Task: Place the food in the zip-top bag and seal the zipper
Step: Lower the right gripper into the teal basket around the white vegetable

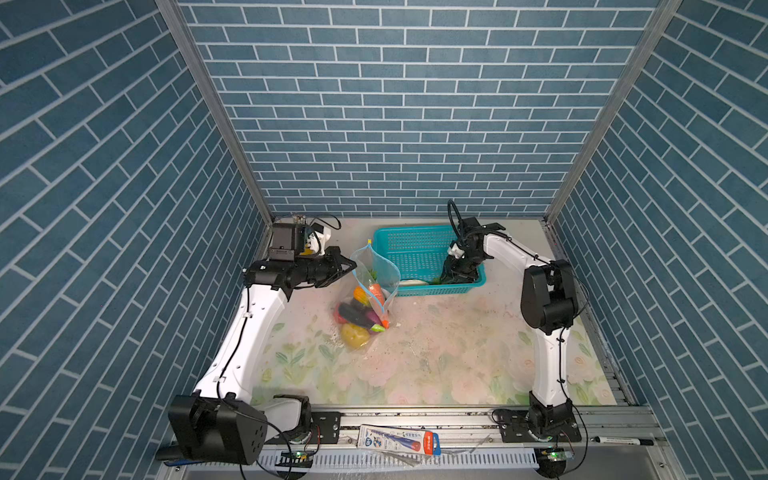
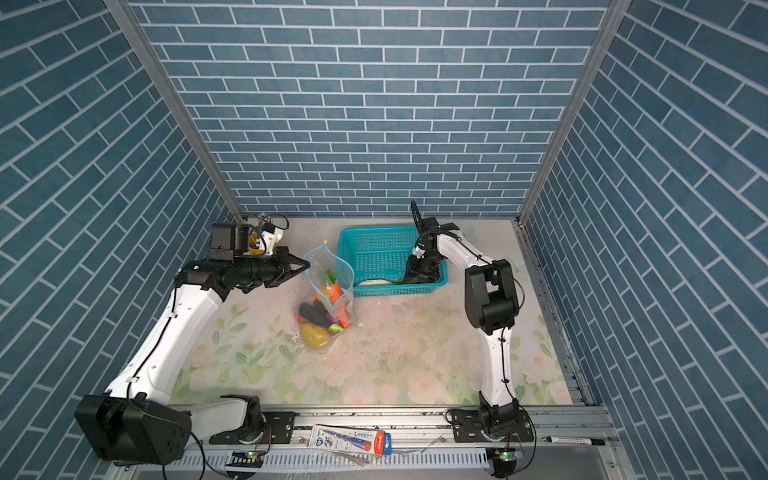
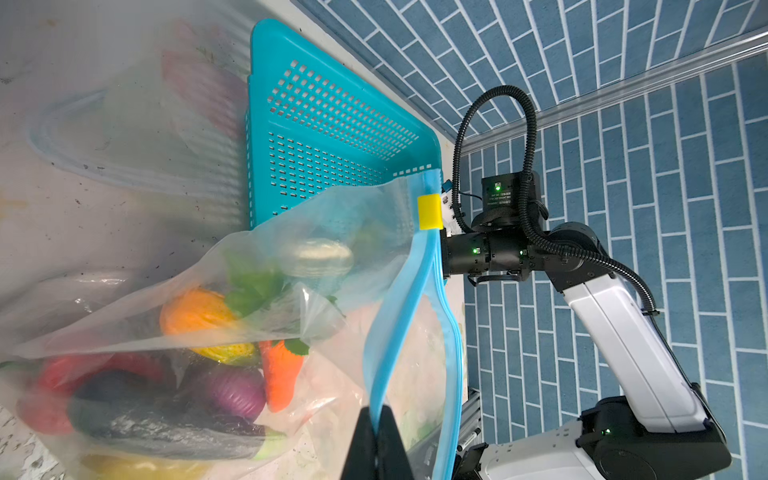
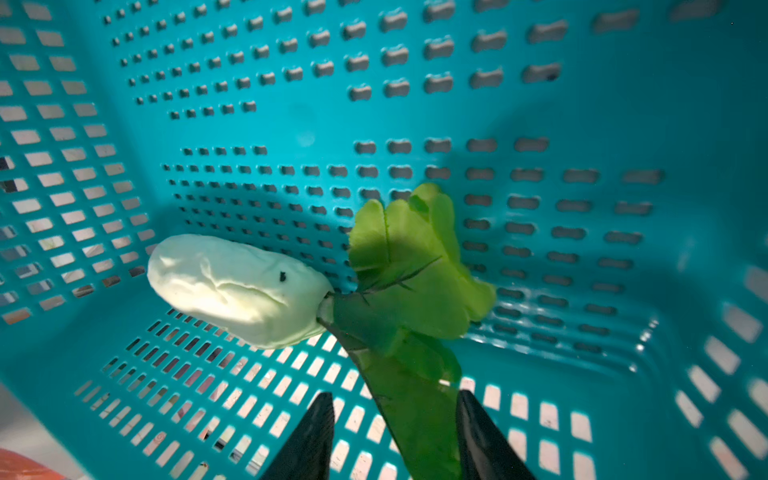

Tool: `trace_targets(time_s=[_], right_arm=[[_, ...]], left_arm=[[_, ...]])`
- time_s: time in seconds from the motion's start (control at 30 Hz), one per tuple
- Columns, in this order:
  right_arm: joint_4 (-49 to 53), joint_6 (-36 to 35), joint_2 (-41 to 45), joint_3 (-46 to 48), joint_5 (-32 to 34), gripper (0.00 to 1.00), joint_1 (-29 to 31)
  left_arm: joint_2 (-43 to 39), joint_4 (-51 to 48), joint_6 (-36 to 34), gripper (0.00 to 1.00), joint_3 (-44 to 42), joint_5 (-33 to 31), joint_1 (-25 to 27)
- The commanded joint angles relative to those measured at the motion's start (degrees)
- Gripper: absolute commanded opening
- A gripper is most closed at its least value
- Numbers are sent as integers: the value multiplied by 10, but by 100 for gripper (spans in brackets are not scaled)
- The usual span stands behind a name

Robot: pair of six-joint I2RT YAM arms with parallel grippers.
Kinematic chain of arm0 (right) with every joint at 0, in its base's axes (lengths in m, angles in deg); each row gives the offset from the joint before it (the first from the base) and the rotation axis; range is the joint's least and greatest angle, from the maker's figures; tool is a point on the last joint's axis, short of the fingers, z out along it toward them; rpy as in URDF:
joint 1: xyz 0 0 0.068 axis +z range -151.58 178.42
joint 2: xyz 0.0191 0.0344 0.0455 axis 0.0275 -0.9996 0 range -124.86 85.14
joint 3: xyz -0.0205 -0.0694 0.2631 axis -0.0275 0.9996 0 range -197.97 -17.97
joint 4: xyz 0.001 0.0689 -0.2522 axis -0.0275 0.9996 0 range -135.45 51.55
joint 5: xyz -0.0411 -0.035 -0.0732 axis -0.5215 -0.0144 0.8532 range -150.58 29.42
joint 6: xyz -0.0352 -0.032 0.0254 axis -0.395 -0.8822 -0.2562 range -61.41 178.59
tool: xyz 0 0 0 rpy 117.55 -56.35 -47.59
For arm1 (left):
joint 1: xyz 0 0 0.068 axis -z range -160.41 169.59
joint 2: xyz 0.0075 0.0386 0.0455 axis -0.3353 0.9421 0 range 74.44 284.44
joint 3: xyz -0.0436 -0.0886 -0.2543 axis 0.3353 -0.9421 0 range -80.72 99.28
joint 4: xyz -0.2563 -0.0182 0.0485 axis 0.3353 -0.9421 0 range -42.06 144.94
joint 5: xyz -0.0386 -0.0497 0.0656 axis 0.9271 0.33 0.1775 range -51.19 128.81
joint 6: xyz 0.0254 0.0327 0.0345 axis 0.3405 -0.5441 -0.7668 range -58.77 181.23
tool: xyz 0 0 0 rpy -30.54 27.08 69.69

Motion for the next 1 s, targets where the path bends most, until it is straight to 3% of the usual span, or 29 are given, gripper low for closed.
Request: trace_targets(time_s=[0.0, 0.17, 0.33, 0.57, 0.8, 0.97], right_arm=[[18, 5, -11, -30, -39, 46, 10], [10, 10, -11, -41, -69, 40, 13], [12, -12, -9, -59, -48, 42, 15], [-18, -242, 24, -51, 29, 59, 45], [-56, -461, 30, -21, -47, 55, 43], [-23, -568, 15, -29, -68, 54, 44]], left_arm=[[3, 3, -11, 0, -6, 2, -4], [1, 2, -11, 0, -6, 2, -4], [1, 0, -11, 0, -2, 2, -5], [0, -3, -11, 0, 0, 4, -5], [-5, -6, -12, 0, -5, 4, -5], [-11, -10, -11, 0, -7, 4, -5]])
